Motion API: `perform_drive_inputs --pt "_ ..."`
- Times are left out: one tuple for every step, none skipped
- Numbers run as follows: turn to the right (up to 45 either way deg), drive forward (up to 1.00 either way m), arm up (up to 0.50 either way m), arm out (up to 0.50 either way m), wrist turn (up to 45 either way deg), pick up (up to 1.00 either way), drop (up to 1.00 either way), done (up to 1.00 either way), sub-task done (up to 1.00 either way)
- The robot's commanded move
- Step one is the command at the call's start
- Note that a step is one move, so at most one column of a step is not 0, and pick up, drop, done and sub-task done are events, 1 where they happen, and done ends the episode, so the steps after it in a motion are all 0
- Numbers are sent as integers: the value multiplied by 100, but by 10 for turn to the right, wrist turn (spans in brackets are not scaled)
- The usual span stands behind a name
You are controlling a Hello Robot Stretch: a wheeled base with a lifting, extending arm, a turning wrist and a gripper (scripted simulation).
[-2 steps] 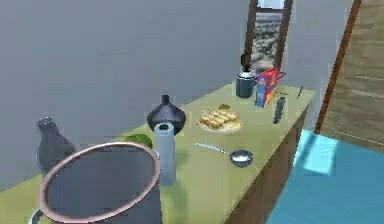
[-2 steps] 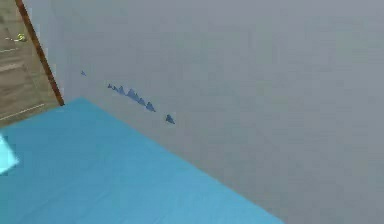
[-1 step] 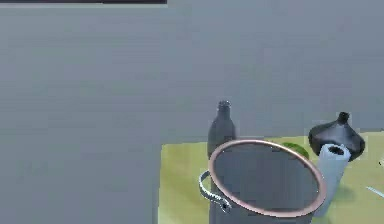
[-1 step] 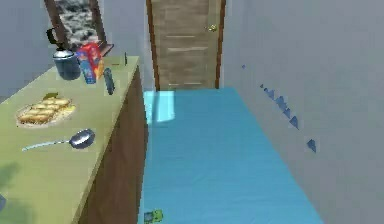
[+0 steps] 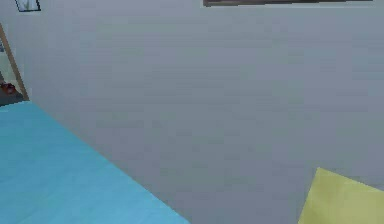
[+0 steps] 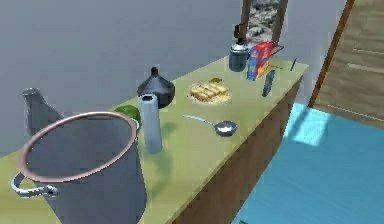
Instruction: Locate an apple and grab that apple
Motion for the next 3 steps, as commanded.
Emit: perform_drive_inputs --pt "-150 0 0 0 0 0 0 0 0" --pt "0 0 50 0 0 0 0 0 0" --pt "0 0 38 0 0 0 0 0 0"
